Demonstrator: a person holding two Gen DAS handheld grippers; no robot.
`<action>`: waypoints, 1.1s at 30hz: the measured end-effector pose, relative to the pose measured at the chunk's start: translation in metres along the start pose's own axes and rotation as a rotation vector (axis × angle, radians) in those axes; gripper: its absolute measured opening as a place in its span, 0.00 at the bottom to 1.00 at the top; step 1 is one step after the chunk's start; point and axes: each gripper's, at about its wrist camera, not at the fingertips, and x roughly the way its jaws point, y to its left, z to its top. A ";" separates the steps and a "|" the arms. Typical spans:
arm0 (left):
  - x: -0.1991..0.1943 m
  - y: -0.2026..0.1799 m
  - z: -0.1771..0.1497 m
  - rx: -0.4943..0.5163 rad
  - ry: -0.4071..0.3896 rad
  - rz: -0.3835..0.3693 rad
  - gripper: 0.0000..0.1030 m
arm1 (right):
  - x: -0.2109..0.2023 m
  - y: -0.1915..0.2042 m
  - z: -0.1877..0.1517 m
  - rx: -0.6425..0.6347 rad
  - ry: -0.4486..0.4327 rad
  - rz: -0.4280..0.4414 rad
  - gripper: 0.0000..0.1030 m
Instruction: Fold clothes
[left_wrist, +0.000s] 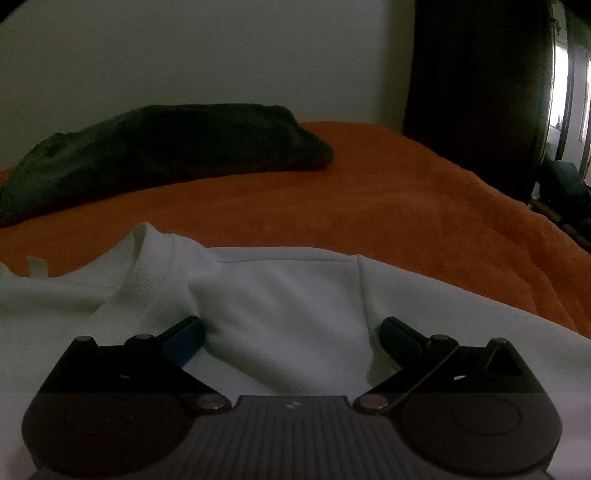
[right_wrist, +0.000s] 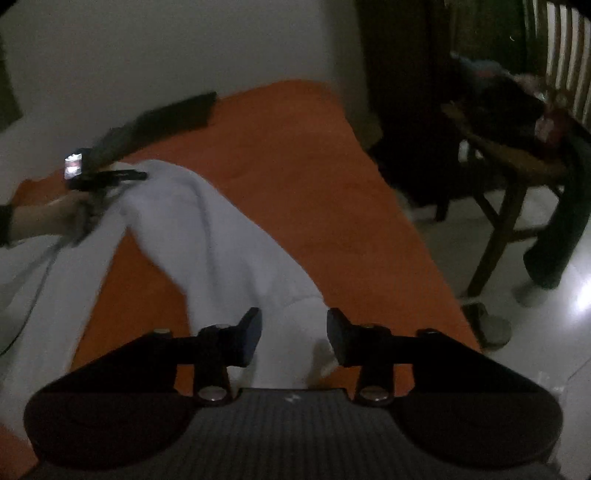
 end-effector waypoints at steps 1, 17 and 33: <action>0.000 0.000 -0.001 -0.002 -0.005 -0.001 1.00 | 0.010 0.001 0.002 -0.025 0.011 -0.018 0.40; -0.001 0.005 -0.010 -0.024 -0.064 -0.028 1.00 | 0.039 -0.002 0.037 -0.116 -0.198 -0.128 0.03; 0.000 0.008 -0.009 -0.030 -0.065 -0.035 1.00 | 0.073 -0.108 0.004 0.568 -0.099 -0.022 0.49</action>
